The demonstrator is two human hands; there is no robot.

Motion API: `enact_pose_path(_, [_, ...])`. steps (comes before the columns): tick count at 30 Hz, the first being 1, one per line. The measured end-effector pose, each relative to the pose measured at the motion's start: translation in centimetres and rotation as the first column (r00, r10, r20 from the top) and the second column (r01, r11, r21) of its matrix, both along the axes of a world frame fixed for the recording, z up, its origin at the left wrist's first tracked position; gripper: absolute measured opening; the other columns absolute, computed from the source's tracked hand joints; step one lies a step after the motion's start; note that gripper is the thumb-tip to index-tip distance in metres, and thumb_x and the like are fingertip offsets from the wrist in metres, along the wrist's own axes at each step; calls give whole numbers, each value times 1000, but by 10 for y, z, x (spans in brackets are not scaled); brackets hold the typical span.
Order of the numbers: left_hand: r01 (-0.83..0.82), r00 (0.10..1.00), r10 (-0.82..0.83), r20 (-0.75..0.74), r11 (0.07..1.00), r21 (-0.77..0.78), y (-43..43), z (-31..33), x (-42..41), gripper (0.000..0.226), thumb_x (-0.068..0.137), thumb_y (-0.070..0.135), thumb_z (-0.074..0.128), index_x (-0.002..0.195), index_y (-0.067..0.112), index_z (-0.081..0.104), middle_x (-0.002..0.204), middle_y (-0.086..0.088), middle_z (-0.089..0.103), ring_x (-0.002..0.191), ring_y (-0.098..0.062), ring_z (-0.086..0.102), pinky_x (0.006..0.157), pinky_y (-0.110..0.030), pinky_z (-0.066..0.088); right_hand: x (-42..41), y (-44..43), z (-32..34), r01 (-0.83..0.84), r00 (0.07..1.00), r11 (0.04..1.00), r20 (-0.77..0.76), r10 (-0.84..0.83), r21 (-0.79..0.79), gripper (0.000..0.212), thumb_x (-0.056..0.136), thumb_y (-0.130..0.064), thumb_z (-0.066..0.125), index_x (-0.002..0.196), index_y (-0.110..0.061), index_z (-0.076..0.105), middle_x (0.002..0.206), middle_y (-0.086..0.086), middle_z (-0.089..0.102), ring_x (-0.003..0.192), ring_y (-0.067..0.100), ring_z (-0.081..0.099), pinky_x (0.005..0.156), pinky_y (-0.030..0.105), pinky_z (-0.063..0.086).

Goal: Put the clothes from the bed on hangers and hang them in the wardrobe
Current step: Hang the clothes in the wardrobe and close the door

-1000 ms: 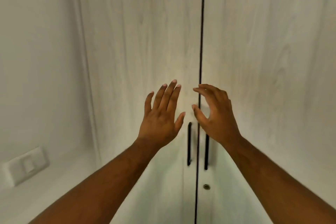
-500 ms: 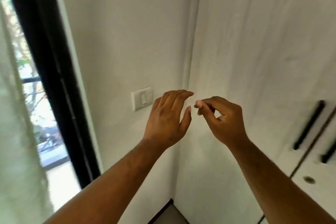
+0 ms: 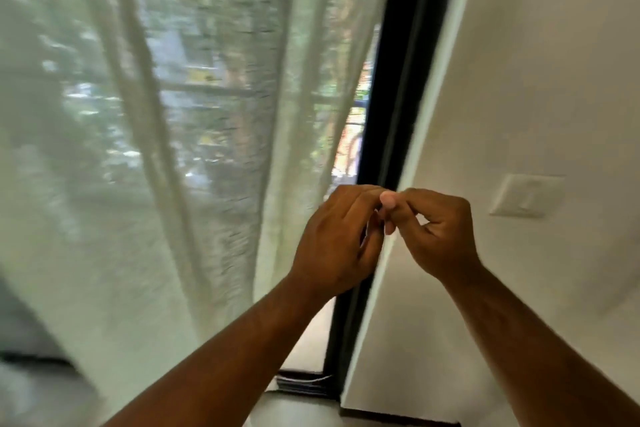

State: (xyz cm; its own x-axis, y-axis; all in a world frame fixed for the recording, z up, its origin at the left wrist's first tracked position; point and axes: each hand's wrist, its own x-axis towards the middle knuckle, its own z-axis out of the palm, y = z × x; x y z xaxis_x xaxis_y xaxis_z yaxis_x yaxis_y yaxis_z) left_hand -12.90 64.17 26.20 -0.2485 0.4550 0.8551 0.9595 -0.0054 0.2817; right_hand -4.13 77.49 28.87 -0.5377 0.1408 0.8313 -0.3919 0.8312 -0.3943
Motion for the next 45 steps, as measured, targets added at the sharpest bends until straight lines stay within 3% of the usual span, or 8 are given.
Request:
enact_pose_path(9, [-504,858,512,44,855,-125,-116,-47,30,29,90,-1,58,117,7,65,111,-1,64,104,-20,60,85,-25,49,-50,-85,-46,-499,855,858,92,510,-120,34,101,-35,56,68,-32,64,60,-10,65,57,5,62,62,20,45])
enact_pose_path(16, [-756,589,803,92,588,-288,-239,-96,64,32,93,4,57,123,14,63,115,3,64,107,-14,60,89,-18,47,-64,-197,-84,-725,627,661,211,750,-196,39,101,-36,57,67,-22,71,56,-10,64,54,8,63,58,28,48])
enact_pose_path(25, [-825,175,962,208,259,-502,-401,-175,85,26,98,18,58,123,23,62,113,6,62,102,-4,54,88,-20,48,-79,-341,-136,-785,342,519,461,819,-339,43,101,-43,57,62,-28,67,56,-7,66,55,10,65,61,19,48])
enact_pose_path(29, [-774,-43,954,297,156,-614,-487,-223,87,28,98,32,51,125,27,59,119,8,63,111,-11,56,95,-34,49,-96,-408,-177,-724,195,550,640,743,-417,40,102,-36,56,69,-19,72,61,-5,69,54,10,64,60,19,50])
enact_pose_path(32, [-596,-229,936,266,82,-799,-552,-259,92,59,95,66,41,141,30,45,138,5,53,129,-17,47,106,-41,41,-111,-465,-212,-654,28,622,807,589,-431,34,103,-34,55,82,-16,73,70,-1,73,56,9,65,57,16,48])
enact_pose_path(38, [-239,-324,917,232,158,-958,-618,-287,107,124,55,99,-1,154,29,29,158,4,34,146,-18,27,117,-43,21,-125,-539,-271,-332,-320,804,861,396,-493,40,99,-53,53,107,-16,66,84,9,76,66,18,68,61,30,53])
enact_pose_path(41, [-194,-348,883,315,261,-946,-635,-298,107,126,54,101,3,153,30,35,155,4,41,143,-17,35,118,-41,26,-133,-563,-284,-11,-319,841,799,510,-541,48,100,-54,53,108,-8,64,78,15,66,68,25,63,55,29,53])
enact_pose_path(45, [-143,-328,835,443,419,-897,-647,-308,102,115,64,100,22,146,25,47,143,1,53,128,-17,50,105,-31,41,-145,-578,-308,53,-183,899,881,437,-435,38,100,-37,58,97,-1,68,74,22,72,54,25,66,52,34,58])
